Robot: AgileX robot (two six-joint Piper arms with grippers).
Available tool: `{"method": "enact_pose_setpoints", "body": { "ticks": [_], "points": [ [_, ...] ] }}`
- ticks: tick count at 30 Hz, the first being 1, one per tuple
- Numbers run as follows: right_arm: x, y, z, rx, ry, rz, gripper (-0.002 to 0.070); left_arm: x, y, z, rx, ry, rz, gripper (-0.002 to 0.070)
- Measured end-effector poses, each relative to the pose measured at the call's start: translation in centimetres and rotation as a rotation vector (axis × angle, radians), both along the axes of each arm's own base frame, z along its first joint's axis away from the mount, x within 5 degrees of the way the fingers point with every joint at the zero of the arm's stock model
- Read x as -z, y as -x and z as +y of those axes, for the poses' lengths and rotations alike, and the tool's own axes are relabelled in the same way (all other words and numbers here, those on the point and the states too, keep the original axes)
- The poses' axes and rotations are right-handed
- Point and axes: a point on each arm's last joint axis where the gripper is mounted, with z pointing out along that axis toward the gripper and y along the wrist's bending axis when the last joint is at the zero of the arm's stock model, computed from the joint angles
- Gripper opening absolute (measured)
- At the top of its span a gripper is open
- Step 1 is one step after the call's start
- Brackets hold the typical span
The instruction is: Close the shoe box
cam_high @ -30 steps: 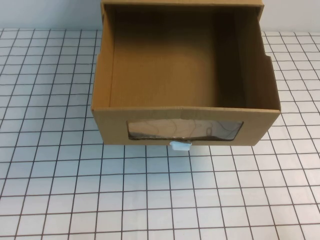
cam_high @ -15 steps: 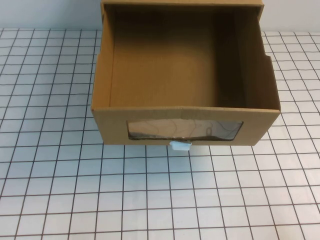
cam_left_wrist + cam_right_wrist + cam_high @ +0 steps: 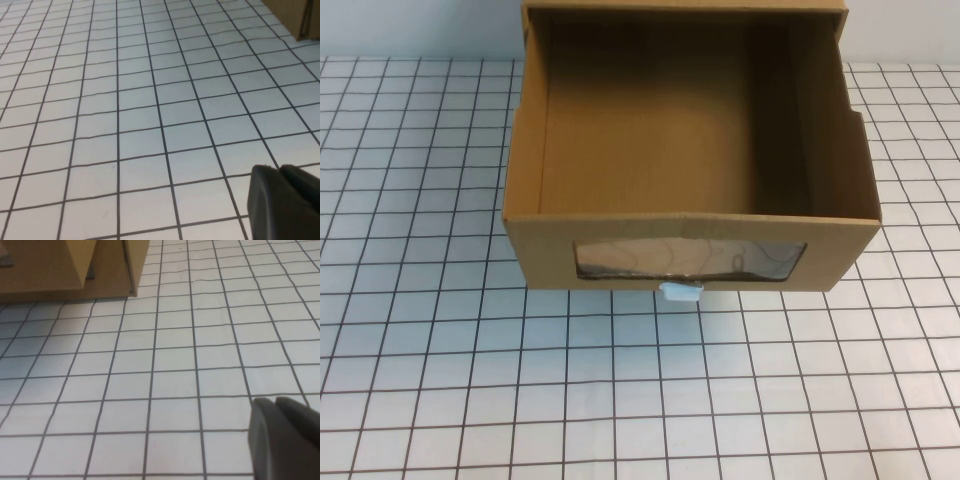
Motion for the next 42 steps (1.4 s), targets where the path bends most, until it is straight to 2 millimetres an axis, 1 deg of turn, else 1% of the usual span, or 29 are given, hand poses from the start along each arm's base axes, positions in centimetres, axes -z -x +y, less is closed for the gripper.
{"method": "enact_pose_setpoints", "body": {
  "ticks": [4, 6, 8, 11, 13, 16, 19, 22, 25, 29, 31, 32, 34, 36, 38, 42],
  "points": [
    [0.0, 0.0, 0.0, 0.001, 0.008, -0.011, -0.0015, -0.1, 0.0, 0.0, 0.0, -0.011, -0.018, -0.0005],
    [-0.4, -0.1, 0.0, 0.004, 0.006, -0.049, -0.0015, -0.6, -0.2, 0.1, -0.003, -0.011, -0.065, -0.0005],
    [-1.1, -0.3, -0.1, 0.009, -0.002, -0.128, -0.0015, -1.4, -0.3, 0.1, -0.01, 0.002, -0.156, -0.0005],
    [-2.9, -0.4, -0.2, 0.021, -0.026, -0.326, -0.0014, -3.3, -0.4, 0.2, -0.022, 0.04, -0.364, -0.0005],
    [-4.6, -0.2, -0.3, 0.032, -0.048, -0.509, -0.0014, -4.7, -0.3, 0.2, -0.027, 0.067, -0.52, -0.0005],
    [-7.0, 0.7, -0.5, 0.05, -0.082, -0.792, -0.0014, -6.7, 0.4, 0.3, -0.028, 0.129, -0.754, -0.0005],
    [-8.6, 1.9, -0.7, 0.063, -0.108, -1.012, -0.0015, -8.1, 1.2, 0.4, -0.023, 0.156, -0.933, -0.0005],
    [-9.6, 3.0, -0.9, 0.073, -0.129, -1.178, -0.0014, -9.0, 1.9, 0.5, -0.02, 0.165, -1.047, -0.0005],
    [-10.3, 3.9, -1.1, 0.08, -0.144, -1.299, -0.0014, -9.2, 2.2, 0.5, -0.019, 0.167, -1.09, -0.0005],
    [-10.7, 4.8, -1.3, 0.089, -0.177, -1.406, -0.0014, -9.7, 2.7, 0.6, -0.03, 0.134, -1.174, -0.0005],
    [-10.9, 5.2, -1.4, 0.089, -0.203, -1.452, -0.0014, -10.2, 3.3, 0.6, -0.025, 0.154, -1.255, -0.0005],
    [-11.4, 5.5, -1.4, 0.089, -0.208, -1.474, -0.0014, -10.4, 3.7, 0.6, -0.017, 0.177, -1.299, -0.0005],
    [-13.0, 6.2, -1.5, 0.089, -0.221, -1.522, -0.0014, -11.0, 4.2, 0.6, 0.006, 0.204, -1.365, -0.0005],
    [-15.1, 7.0, -1.6, 0.085, -0.228, -1.544, -0.0014, -12.2, 4.8, 0.5, 0.038, 0.225, -1.414, -0.0005],
    [-17.3, 7.8, -1.7, 0.078, -0.232, -1.543, -0.0014, -13.9, 5.6, 0.3, 0.062, 0.226, -1.45, -0.0005],
    [-21.9, 10.2, -1.9, 0.067, -0.242, -1.584, -0.0014, -17.6, 7.3, 0.2, 0.079, 0.205, -1.502, -0.0005]
  ]
}}
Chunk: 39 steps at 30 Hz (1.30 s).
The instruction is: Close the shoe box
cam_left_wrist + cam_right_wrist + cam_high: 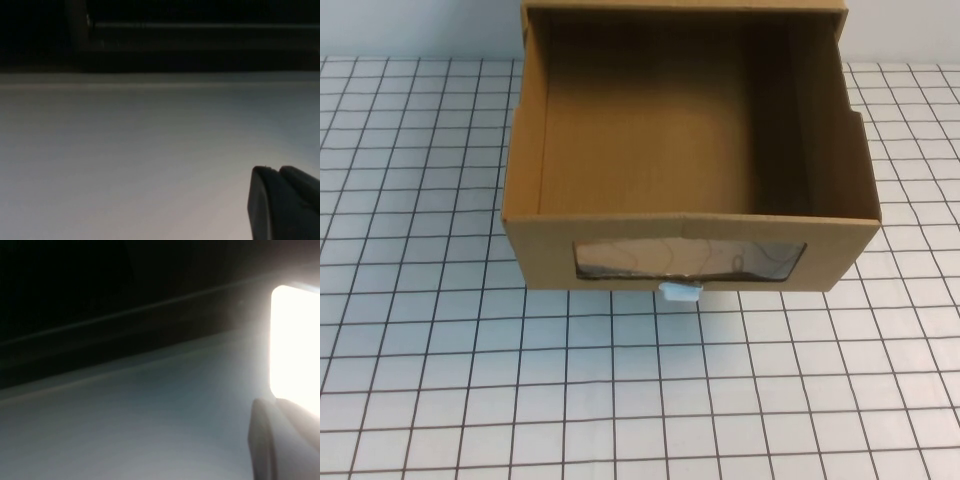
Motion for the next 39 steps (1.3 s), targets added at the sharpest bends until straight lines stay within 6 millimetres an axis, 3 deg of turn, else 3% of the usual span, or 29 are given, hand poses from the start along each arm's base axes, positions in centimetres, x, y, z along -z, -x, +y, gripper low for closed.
{"method": "enact_pose_setpoints", "body": {
  "ticks": [3, 6, 10, 13, 17, 22, 25, 32, 35, 39],
  "points": [
    [-3.0, 0.5, 0.0, -0.005, -0.004, -0.039, -0.0014, -3.0, 1.0, -0.1, -0.008, -0.011, -0.054, -0.0005],
    [-5.8, -0.6, 0.1, -0.018, -0.001, -0.032, -0.0014, -6.1, 1.0, -0.2, -0.016, -0.029, -0.074, -0.0005],
    [-8.7, -3.4, 0.5, -0.02, 0.006, 0.012, -0.0014, -9.5, -1.7, -0.3, -0.025, -0.039, 0.054, -0.0005],
    [-9.5, -5.9, 0.8, -0.023, 0.013, 0.07, -0.0014, -10.3, -4.9, -0.4, -0.03, -0.044, 0.205, -0.0005],
    [-9.3, -8.2, 1.1, -0.025, 0.023, 0.159, -0.0014, -9.5, -9.1, -0.5, -0.032, -0.052, 0.386, -0.0005],
    [-8.8, -9.3, 1.3, -0.031, 0.043, 0.295, -0.0014, -8.7, -10.9, -0.6, 0.004, -0.029, 0.487, -0.0005],
    [-7.6, -10.9, 1.5, -0.004, 0.094, 0.517, -0.0014, -8.2, -11.4, -0.5, 0.069, 0.027, 0.587, -0.0005],
    [-2.3, -16.9, 2.5, -0.021, 0.206, 1.154, -0.0014, -5.2, -14.8, -0.2, 0.046, 0.09, 1.132, -0.0005],
    [-1.4, -18.1, 2.7, -0.031, 0.211, 1.23, -0.0015, -4.7, -16.0, -0.2, 0.026, 0.088, 1.241, -0.0005],
    [-2.0, -18.1, 2.7, -0.071, 0.161, 1.183, -0.0014, -4.8, -16.3, -0.2, 0.03, 0.088, 1.229, -0.0005]
  ]
}}
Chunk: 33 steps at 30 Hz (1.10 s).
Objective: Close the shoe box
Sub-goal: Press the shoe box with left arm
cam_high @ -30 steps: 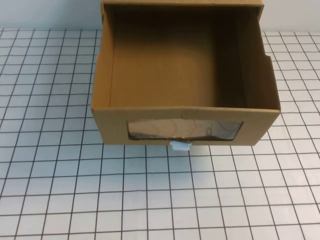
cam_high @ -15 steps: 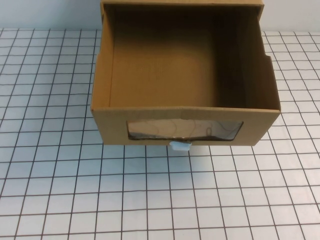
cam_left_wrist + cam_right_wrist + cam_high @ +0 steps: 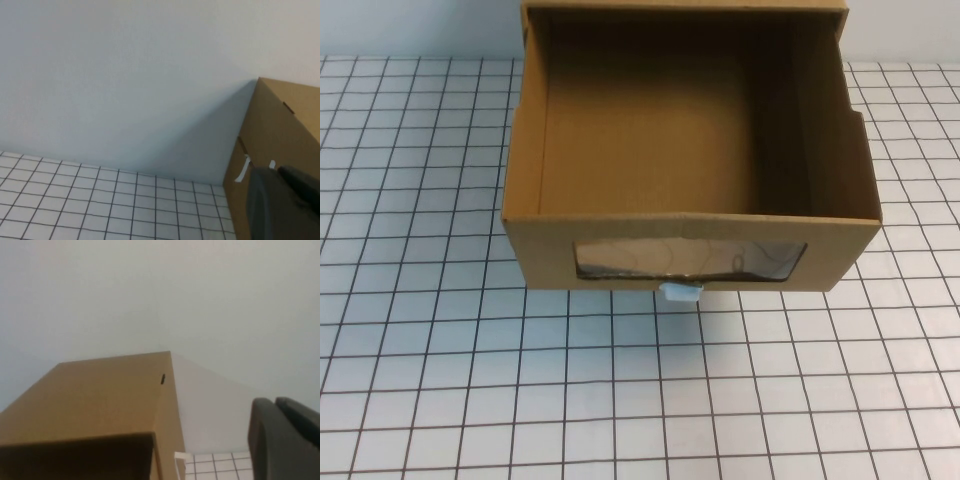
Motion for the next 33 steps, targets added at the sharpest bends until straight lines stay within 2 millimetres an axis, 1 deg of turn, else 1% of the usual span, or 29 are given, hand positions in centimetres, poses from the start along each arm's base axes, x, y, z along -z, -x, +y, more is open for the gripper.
{"method": "enact_pose_setpoints", "body": {
  "ticks": [2, 4, 6, 8, 10, 12, 15, 17, 20, 22, 23, 26, 28, 31, 33],
  "points": [
    [-0.1, -0.3, 0.0, -0.005, -0.026, 0.005, -0.0015, -0.3, -0.1, 0.0, 0.002, 0.02, 0.0, -0.0005],
    [0.4, -0.9, 0.2, -0.008, -0.019, 0.049, -0.0015, -0.6, -0.3, -0.2, 0.017, 0.005, 0.031, -0.0005],
    [0.8, -1.8, 0.4, -0.022, -0.006, 0.107, -0.0014, -0.9, -1.2, -0.9, 0.064, -0.034, 0.088, -0.0005],
    [0.8, -2.4, 1.2, -0.063, 0.05, 0.147, -0.0014, -1.6, -2.1, -2.0, 0.142, -0.087, 0.119, -0.0005],
    [0.2, -2.8, 2.3, -0.124, 0.168, 0.147, -0.0014, -2.6, -3.3, -3.4, 0.231, -0.139, 0.126, -0.0005],
    [-0.8, -3.0, 3.7, -0.202, 0.298, 0.13, -0.0014, -3.7, -4.8, -5.1, 0.322, -0.188, 0.115, -0.0005],
    [-1.5, -3.2, 6.5, -0.357, 0.497, 0.111, -0.0014, -5.5, -7.2, -7.2, 0.414, -0.242, 0.094, -0.0005],
    [-1.2, -3.3, 8.5, -0.476, 0.657, 0.101, -0.0014, -6.5, -9.1, -8.5, 0.46, -0.273, 0.089, -0.0005],
    [0.2, -3.0, 11.4, -0.647, 0.942, 0.036, -0.0014, -7.2, -12.0, -10.2, 0.529, -0.292, 0.113, -0.0005],
    [0.9, -2.6, 12.9, -0.748, 1.067, -0.02, -0.0014, -7.3, -13.8, -11.3, 0.579, -0.3, 0.129, -0.0005],
    [1.2, -2.3, 13.7, -0.796, 1.099, -0.051, -0.0014, -7.2, -14.8, -11.9, 0.612, -0.304, 0.137, -0.0005],
    [1.9, -1.5, 15.7, -0.923, 1.106, -0.093, -0.0014, -6.6, -17.5, -13.8, 0.718, -0.306, 0.168, -0.0005],
    [2.7, -1.4, 16.8, -1.002, 1.122, -0.098, -0.0014, -6.4, -18.9, -14.8, 0.782, -0.296, 0.186, -0.0005],
    [4.4, -1.8, 18.3, -1.107, 1.175, -0.072, -0.0014, -5.2, -21.1, -16.1, 0.851, -0.251, 0.228, -0.0005],
    [5.8, -2.2, 19.1, -1.18, 1.24, -0.062, -0.0014, -4.0, -22.6, -16.8, 0.874, -0.221, 0.254, -0.0005]
  ]
}}
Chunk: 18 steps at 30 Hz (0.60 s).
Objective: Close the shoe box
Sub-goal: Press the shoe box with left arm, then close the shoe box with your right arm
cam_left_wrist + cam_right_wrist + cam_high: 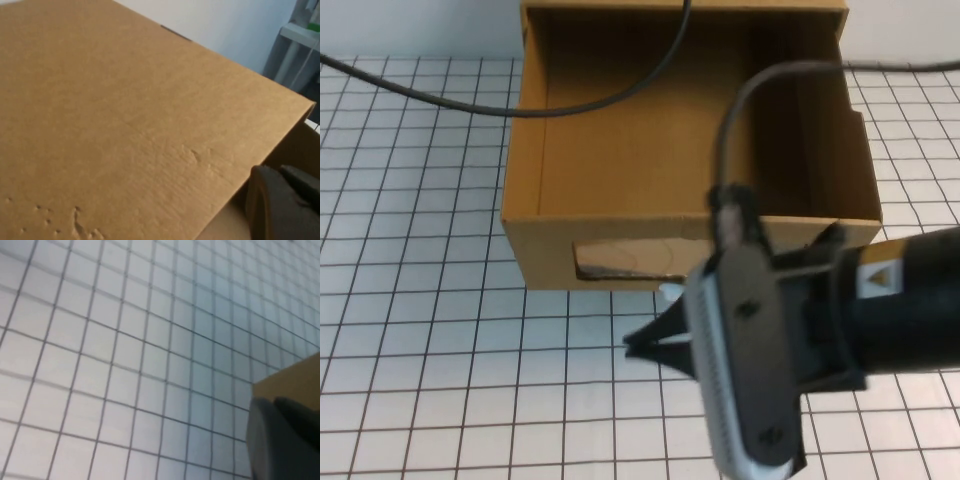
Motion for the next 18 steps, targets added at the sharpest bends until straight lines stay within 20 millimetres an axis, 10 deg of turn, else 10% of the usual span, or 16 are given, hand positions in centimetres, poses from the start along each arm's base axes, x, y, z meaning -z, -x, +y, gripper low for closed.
{"method": "enact_pose_setpoints", "body": {
  "ticks": [8, 18],
  "points": [
    [4.9, -2.6, 2.7, -0.198, 0.218, -0.132, -0.0014, 5.7, -3.7, -1.9, 0.039, 0.05, 0.186, -0.0005],
    [9.0, -6.5, 4.9, -0.195, 0.304, -0.282, -0.0014, 5.9, -4.0, -2.3, 0.054, 0.103, 0.231, -0.0005]
  ]
}}
